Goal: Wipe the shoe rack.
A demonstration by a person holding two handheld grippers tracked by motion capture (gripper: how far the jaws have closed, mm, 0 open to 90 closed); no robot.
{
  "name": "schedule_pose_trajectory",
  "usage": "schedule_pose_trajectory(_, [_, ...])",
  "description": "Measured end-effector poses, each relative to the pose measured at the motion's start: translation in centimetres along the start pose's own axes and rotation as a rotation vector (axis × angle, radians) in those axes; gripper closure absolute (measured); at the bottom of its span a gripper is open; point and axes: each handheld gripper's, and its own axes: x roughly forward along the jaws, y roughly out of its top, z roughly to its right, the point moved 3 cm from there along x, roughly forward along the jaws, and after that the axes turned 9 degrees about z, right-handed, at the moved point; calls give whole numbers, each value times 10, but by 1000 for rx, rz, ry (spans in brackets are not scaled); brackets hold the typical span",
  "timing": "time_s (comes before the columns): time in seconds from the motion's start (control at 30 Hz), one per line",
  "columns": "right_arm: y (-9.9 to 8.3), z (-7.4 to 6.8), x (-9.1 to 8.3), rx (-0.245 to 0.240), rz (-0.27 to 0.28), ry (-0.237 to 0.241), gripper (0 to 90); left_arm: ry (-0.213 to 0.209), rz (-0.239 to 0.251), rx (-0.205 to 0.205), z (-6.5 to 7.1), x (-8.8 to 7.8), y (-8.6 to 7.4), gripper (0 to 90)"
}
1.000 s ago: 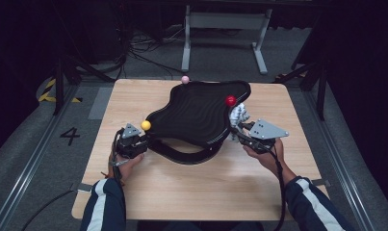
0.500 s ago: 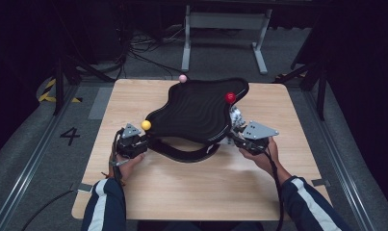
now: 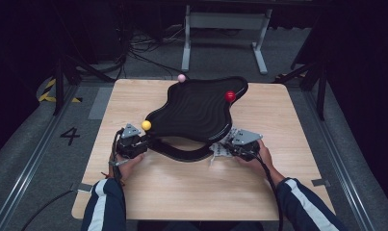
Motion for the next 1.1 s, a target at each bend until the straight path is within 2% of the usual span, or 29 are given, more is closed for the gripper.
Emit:
schedule_pose_trajectory(0.13, [-4, 4, 1, 19, -9, -5, 779, -3, 3, -6, 0, 0, 0, 731])
schedule_pose_trajectory(0.27, [-4, 8, -3, 8, -14, -43, 777, -3, -1, -2, 0, 0, 0, 731])
schedule_pose_trajectory(0.37, [6, 13, -10, 14, 28, -72, 776, -1, -8, 4, 0, 0, 0, 731])
schedule_pose_trajectory(0.4, [11, 14, -14, 24, 51, -79, 776, -2, -9, 6, 0, 0, 0, 731])
schedule_pose_trajectory(0.5, [27, 19, -26, 16, 125, -126, 773, 0, -8, 8, 0, 0, 0, 731])
schedule_pose_trajectory(0.6, [40, 21, -38, 21, 178, -139, 773, 0, -8, 5, 1, 1, 1, 732])
schedule_pose_trajectory(0.7, [51, 22, -45, 3, 213, -156, 773, 0, -17, 9, 0, 0, 2, 732])
schedule_pose_trajectory(0.87, [53, 24, -43, -6, 218, -167, 770, -2, -22, 13, 0, 0, 2, 732])
schedule_pose_trajectory(1.07, [40, 28, -32, 16, 170, -160, 767, -8, -37, 26, 0, 1, 3, 733])
schedule_pose_trajectory(1.1, [34, 29, -29, 30, 148, -150, 768, -10, -37, 19, -1, 1, 3, 733])
